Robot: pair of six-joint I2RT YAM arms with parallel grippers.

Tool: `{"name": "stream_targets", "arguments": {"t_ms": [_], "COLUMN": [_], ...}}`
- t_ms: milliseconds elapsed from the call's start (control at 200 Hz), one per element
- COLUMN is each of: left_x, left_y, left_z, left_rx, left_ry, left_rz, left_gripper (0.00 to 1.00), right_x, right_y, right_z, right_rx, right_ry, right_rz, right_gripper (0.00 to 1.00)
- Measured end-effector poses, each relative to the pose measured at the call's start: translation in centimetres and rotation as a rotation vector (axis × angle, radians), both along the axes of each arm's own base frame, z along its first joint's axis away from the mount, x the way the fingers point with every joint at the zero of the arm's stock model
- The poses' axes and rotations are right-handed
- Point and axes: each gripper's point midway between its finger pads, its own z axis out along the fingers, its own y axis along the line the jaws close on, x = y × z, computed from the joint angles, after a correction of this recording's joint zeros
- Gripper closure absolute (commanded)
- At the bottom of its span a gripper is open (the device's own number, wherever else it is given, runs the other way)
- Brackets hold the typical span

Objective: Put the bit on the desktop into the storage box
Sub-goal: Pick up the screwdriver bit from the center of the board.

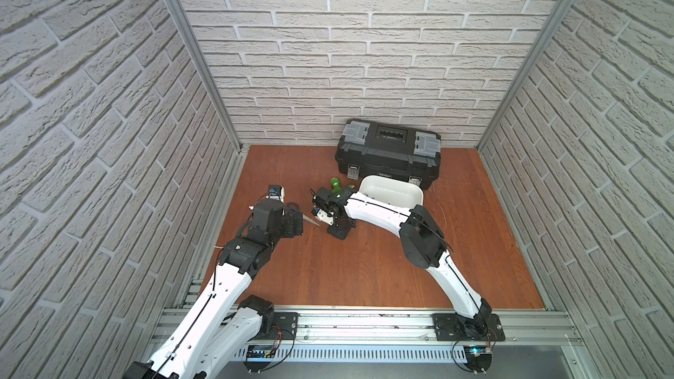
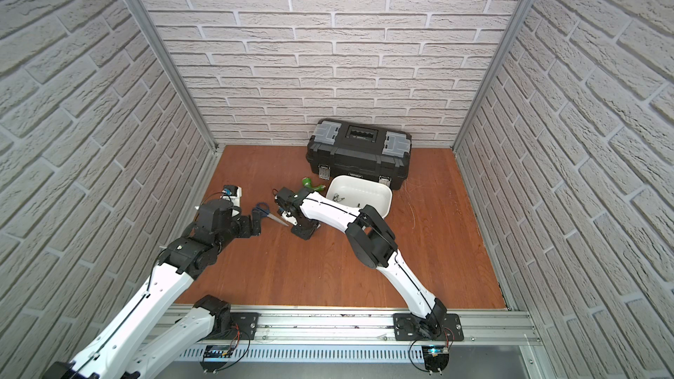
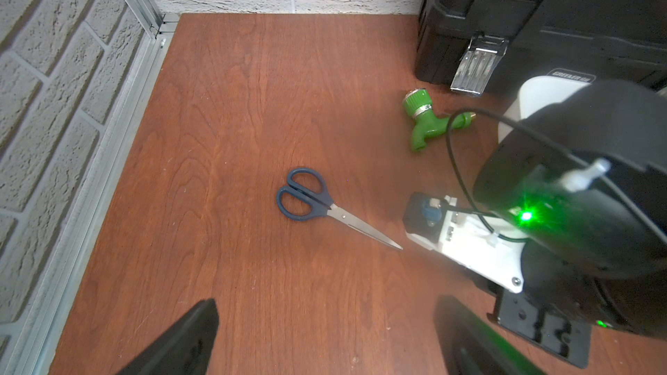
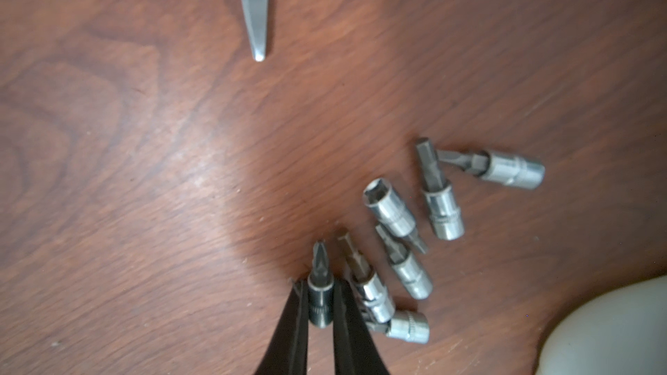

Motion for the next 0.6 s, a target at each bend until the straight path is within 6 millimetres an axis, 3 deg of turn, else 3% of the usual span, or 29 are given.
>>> {"name": "stream_targets", "arguments": {"t_ms": [330, 600], "left_x": [0.0, 0.1], "left_y": [0.0, 0.0], "left_z": [0.0, -0.1], "left_rx": [0.0, 0.002], "left_ry": [0.0, 0.004], "left_rz": [0.0, 0.002], "left_gripper": [0.02, 0.02], "right_x": [-0.6, -0.8], "right_y": [0.3, -0.8], "right_z": [0.6, 5.5], "right_rx": [0.033, 0.097], "right_ry": [0.022, -0.026], "right_rz": [-0.006, -0.029], "right_gripper": [0.89, 0.89]}}
